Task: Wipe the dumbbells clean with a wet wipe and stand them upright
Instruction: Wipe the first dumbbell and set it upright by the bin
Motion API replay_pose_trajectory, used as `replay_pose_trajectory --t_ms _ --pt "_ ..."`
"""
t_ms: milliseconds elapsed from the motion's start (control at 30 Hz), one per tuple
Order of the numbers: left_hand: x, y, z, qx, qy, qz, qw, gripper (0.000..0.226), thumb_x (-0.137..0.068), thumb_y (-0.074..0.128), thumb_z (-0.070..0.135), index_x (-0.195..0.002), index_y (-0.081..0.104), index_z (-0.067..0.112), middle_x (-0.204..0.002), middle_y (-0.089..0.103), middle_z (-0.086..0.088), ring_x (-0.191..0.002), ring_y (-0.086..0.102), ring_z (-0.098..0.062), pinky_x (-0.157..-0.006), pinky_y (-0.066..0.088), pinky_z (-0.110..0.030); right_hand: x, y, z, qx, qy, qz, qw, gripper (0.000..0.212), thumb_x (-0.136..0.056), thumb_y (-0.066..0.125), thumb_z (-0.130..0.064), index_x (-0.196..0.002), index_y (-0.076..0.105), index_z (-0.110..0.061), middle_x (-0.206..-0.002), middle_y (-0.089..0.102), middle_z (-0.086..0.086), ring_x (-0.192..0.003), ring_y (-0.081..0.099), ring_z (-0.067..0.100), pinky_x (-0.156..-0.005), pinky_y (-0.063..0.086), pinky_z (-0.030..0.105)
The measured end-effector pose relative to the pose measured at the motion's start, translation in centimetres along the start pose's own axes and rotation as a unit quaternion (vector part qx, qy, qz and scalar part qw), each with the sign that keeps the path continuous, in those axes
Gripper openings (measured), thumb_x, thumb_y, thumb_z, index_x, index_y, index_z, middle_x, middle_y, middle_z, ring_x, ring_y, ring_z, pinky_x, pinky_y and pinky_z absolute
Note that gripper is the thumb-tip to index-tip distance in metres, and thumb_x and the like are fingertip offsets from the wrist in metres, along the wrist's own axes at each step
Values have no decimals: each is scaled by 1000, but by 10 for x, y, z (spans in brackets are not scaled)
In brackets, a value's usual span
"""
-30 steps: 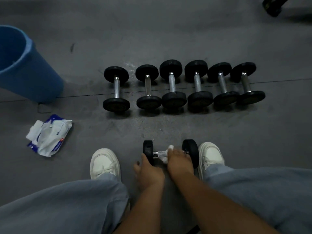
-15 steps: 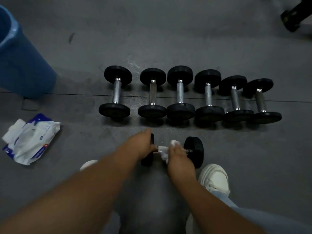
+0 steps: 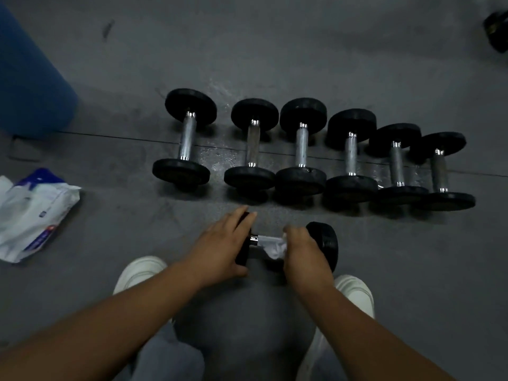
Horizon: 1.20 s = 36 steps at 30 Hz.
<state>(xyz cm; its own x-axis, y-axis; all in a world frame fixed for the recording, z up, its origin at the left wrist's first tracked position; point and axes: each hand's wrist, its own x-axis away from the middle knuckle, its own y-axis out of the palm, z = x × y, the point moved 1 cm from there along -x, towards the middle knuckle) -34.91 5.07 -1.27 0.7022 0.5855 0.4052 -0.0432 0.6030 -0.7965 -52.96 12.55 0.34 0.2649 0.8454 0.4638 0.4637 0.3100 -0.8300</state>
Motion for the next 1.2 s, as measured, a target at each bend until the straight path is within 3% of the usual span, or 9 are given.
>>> replay_pose_trajectory --t_ms 167,300,433,533,700,933,1033,1133,1200 --pt "11 -3 -5 2 8 41 999 113 -76 76 53 -157 5 20 -164 -4 2 -149 17 -21 -112 35 -37 4 23 -3 -111 27 151 982 13 -94 50 -11 -96 60 -19 -102 55 1 -96 55 12 -79 46 32" --pt "17 -1 -1 -35 5 48 998 108 -82 71 51 -158 -1 22 -165 -8 3 -150 15 -18 -114 30 -35 16 45 -16 13 -126 -2 992 59 -93 45 -9 -149 30 -19 -156 21 -1 -147 13 19 -111 32 33" --pt "4 -18 0 -46 1 3 999 108 -81 71 54 -158 1 23 -166 -6 3 -149 20 -20 -112 33 -38 10 26 1 -5 -3 14 1000 73 -89 49 -11 -154 17 -17 -160 13 5 -148 8 23 -116 28 36" --pt "-15 -35 -7 10 -10 -45 999 111 -77 78 50 -158 6 23 -166 -2 5 -148 23 -19 -113 31 -33 16 26 -6 34 -95 -47 994 73 -89 49 -15 -154 16 -21 -163 -2 4 -150 -3 26 -118 23 44" --pt "-24 -37 -11 107 -35 -38 993 110 -77 81 38 -158 10 18 -166 1 1 -149 21 -18 -115 24 -25 4 13 4 -42 -61 -7 997 74 -87 50 -6 -153 21 -26 -162 4 3 -150 6 22 -114 33 41" --pt "34 2 -6 61 18 67 996 104 -70 83 42 -154 24 23 -157 16 7 -140 32 -19 -107 44 -36 15 46 -2 -26 -35 6 999 63 -89 52 -11 -148 30 -19 -149 34 3 -142 24 20 -111 35 34" --pt "38 12 -9 22 30 7 999 123 -66 84 48 -158 7 23 -163 0 4 -146 20 -18 -110 31 -27 29 55 -13 -42 -71 -26 996 50 -90 51 -17 -138 43 -21 -140 43 -2 -134 35 16 -103 40 33" --pt "44 23 -9 36 62 -11 997 126 -66 84 49 -158 4 19 -165 -1 0 -150 13 -19 -114 16 -22 42 59 -14 -24 20 5 1000 54 -91 41 -33 -143 37 -19 -144 38 1 -137 29 18 -105 37 33" --pt "52 23 -9 50 77 10 996 116 -68 80 52 -157 15 17 -163 11 -1 -148 20 -20 -117 24 -28 55 65 -26 -30 -32 -20 999 63 -89 27 -38 -148 32 -17 -153 30 4 -145 19 21 -115 25 34"
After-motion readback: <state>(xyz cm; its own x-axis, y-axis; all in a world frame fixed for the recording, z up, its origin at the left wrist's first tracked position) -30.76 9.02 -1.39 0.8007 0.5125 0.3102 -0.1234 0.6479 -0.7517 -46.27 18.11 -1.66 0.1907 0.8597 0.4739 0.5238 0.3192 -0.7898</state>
